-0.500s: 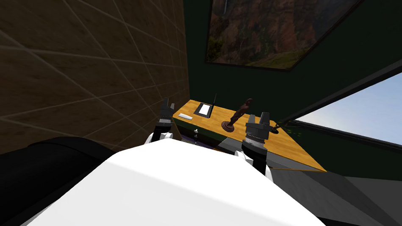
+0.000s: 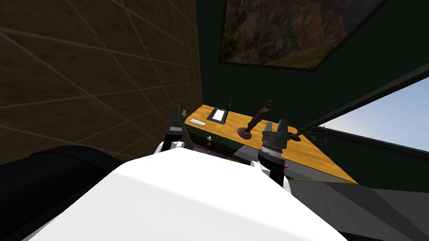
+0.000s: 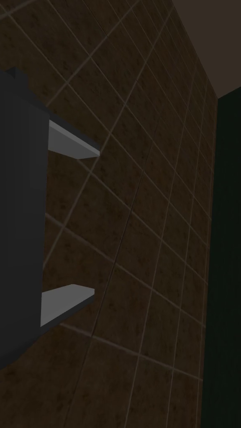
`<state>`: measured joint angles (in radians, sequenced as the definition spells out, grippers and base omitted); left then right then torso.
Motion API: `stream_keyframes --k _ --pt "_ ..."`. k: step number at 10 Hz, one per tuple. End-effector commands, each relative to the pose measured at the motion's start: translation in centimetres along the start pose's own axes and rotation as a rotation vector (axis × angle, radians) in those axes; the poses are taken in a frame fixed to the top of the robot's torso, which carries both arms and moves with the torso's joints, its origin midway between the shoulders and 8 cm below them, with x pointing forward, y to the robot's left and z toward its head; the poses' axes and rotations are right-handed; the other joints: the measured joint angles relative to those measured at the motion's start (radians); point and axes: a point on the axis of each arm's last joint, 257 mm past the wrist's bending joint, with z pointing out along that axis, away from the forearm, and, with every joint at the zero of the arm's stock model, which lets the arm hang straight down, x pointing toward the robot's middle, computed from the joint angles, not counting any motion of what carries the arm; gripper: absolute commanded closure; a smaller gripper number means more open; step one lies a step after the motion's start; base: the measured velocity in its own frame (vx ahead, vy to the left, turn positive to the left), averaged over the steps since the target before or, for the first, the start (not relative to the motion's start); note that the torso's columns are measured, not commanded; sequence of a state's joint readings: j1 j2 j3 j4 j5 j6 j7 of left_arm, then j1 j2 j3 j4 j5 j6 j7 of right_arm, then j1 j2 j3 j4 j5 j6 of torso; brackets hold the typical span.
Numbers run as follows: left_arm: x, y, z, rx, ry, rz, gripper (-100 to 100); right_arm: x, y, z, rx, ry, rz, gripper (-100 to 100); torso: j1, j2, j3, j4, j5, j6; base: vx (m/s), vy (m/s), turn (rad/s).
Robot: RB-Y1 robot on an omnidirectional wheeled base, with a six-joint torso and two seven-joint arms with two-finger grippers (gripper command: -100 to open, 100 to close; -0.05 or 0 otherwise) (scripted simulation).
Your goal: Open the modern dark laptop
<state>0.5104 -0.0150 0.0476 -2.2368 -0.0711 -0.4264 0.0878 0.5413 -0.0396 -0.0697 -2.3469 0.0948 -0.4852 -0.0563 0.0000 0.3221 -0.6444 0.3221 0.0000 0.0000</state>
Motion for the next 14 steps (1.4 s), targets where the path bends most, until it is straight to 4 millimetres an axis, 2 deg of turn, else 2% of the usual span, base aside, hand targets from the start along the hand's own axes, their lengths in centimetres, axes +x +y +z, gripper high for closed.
stream_keyframes --k 1,4,5,7,13,14 --pt "0.0 0.0 0.0 0.000 0.000 0.000 0 0.0 0.0 0.0 0.000 0.000 0.000 0 0.000 0.074 -0.147 0.074 0.000 0.000 0.000 0.000 0.000" --pt "0.0 0.0 0.0 0.000 0.000 0.000 0 0.0 0.0 0.0 0.000 0.000 0.000 0 0.000 0.296 -0.590 0.295 0.000 0.000 0.000 0.000 0.000" --pt "0.7 0.3 0.4 -0.002 0.029 -0.009 -100 0.0 0.0 0.0 0.000 0.000 0.000 0 0.000 0.369 -0.738 0.369 0.000 0.000 -0.053 -0.020 -0.017" --pt "1.6 0.8 1.0 -0.006 0.064 -0.024 -100 0.0 0.0 0.0 0.000 0.000 0.000 0 -0.001 0.416 -0.824 0.413 0.000 0.000 -0.079 -0.046 -0.013" --pt "5.8 3.2 3.6 -0.042 0.209 -0.091 -100 0.0 0.0 0.0 0.001 0.000 0.000 0 -0.001 0.415 -0.832 0.416 0.000 0.000 -0.029 -0.077 -0.002" --pt "5.9 3.1 3.6 -0.040 0.210 -0.091 -100 0.0 0.0 0.0 0.001 0.000 0.000 0 0.000 0.416 -0.832 0.416 0.000 0.000 -0.003 -0.073 0.002"
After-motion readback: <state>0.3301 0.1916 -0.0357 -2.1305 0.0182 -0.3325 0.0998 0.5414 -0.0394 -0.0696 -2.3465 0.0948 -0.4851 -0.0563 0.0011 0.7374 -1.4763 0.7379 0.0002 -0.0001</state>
